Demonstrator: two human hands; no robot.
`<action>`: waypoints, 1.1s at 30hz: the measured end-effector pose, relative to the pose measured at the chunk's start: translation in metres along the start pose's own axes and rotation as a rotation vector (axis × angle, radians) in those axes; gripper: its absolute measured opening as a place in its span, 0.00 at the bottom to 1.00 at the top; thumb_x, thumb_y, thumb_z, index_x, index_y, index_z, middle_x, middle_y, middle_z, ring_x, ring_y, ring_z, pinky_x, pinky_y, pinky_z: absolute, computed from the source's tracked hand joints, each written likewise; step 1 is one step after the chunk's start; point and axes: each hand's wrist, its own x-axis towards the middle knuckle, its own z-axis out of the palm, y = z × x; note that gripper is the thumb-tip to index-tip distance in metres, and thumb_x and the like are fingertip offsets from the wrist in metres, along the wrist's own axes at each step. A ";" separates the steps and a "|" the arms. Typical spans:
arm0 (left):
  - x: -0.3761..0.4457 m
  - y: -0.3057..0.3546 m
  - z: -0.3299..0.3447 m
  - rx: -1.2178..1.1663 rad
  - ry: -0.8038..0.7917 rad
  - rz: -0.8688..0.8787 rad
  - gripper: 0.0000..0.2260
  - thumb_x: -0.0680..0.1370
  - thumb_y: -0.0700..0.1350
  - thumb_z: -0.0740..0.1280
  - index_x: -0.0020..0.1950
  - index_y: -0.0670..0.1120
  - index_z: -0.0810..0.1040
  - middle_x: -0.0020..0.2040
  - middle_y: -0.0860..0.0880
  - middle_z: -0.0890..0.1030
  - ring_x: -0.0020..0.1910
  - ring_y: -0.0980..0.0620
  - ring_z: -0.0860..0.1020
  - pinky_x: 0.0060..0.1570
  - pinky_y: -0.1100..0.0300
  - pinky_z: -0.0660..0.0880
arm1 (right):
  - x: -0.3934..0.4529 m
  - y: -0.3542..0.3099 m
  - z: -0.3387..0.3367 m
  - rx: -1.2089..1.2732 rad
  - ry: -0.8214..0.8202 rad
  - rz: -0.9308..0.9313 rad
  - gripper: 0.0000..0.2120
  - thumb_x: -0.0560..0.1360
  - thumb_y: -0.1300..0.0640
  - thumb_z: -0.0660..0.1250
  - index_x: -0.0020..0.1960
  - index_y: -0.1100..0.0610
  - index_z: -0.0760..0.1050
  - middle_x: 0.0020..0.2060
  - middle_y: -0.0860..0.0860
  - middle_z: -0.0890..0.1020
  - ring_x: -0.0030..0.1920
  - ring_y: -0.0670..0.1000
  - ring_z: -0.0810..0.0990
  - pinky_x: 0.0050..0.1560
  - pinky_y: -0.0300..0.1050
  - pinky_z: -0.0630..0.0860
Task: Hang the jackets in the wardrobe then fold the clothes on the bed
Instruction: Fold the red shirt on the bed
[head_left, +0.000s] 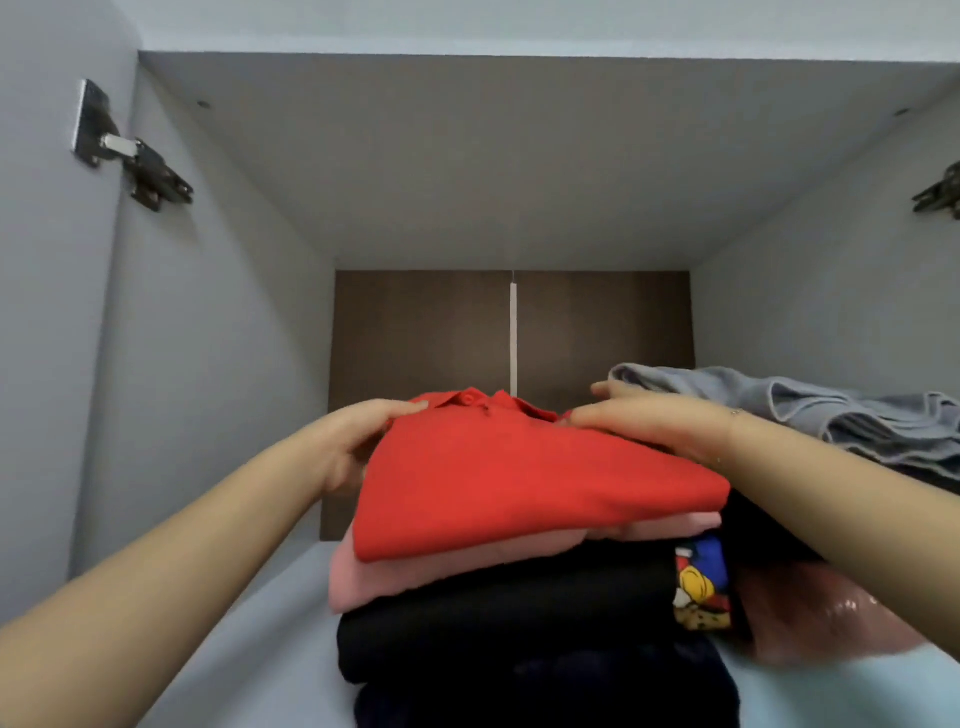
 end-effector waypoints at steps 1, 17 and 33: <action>-0.011 -0.004 -0.002 0.001 -0.035 0.008 0.10 0.74 0.50 0.70 0.43 0.43 0.83 0.35 0.46 0.83 0.29 0.51 0.81 0.36 0.61 0.78 | -0.005 0.004 0.000 0.057 -0.026 -0.011 0.34 0.77 0.48 0.68 0.77 0.55 0.57 0.73 0.53 0.66 0.72 0.53 0.66 0.63 0.42 0.65; -0.042 -0.009 0.031 0.186 0.251 0.229 0.10 0.82 0.39 0.62 0.63 0.39 0.74 0.47 0.45 0.82 0.40 0.54 0.80 0.38 0.61 0.75 | -0.037 0.004 -0.001 0.122 -0.057 -0.132 0.15 0.81 0.59 0.63 0.66 0.59 0.76 0.61 0.52 0.80 0.58 0.48 0.77 0.55 0.37 0.75; -0.051 -0.065 0.056 1.279 0.205 0.791 0.21 0.84 0.56 0.51 0.77 0.57 0.62 0.78 0.56 0.60 0.78 0.56 0.53 0.76 0.47 0.52 | -0.112 0.022 0.043 -0.427 0.302 -0.451 0.17 0.83 0.50 0.55 0.69 0.51 0.71 0.62 0.49 0.79 0.63 0.51 0.75 0.62 0.52 0.71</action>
